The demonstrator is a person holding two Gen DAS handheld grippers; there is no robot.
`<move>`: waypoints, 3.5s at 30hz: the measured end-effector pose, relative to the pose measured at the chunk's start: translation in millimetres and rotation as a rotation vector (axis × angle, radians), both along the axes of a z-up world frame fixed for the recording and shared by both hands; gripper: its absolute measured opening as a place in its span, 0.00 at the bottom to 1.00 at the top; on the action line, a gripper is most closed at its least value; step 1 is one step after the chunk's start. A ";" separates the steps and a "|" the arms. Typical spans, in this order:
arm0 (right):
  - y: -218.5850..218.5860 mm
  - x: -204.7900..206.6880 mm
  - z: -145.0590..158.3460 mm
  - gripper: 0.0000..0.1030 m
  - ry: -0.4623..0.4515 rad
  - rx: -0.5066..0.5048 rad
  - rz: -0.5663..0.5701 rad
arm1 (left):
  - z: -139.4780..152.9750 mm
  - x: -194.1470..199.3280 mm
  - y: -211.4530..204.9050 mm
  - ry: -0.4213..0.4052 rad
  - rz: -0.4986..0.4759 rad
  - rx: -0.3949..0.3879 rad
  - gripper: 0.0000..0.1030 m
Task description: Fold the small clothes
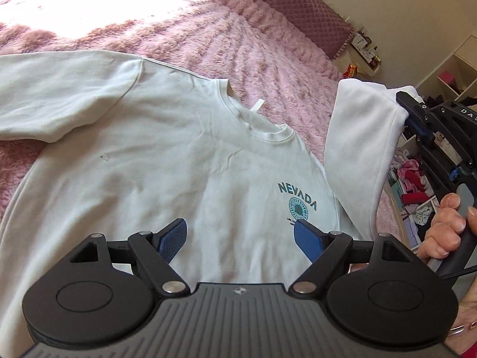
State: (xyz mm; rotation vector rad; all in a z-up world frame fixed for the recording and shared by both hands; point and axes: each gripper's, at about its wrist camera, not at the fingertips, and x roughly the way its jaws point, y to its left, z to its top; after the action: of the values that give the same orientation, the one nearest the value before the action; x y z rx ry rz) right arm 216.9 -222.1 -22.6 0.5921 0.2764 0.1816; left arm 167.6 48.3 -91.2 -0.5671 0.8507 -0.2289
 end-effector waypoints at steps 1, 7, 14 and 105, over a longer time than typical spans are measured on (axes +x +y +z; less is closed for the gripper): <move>15.0 2.9 -7.7 0.01 0.014 -0.003 0.025 | -2.4 -3.3 14.0 0.001 0.030 0.005 0.93; 106.3 17.4 -95.5 0.02 0.195 -0.094 0.173 | -24.3 -19.7 70.4 0.036 0.158 -0.041 0.93; 130.7 24.4 -144.4 0.42 0.285 -0.193 0.341 | -39.0 -18.3 83.2 0.026 0.194 -0.098 0.93; -66.6 -39.6 -149.4 0.21 0.496 -0.985 -0.225 | -21.4 -42.5 193.8 -0.217 0.429 -0.084 0.71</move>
State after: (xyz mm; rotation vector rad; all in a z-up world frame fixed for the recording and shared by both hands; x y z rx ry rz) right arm 177.3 -288.6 -172.0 -0.3279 0.7158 -0.3233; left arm 125.1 242.1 -112.5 -0.7736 0.4958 0.0667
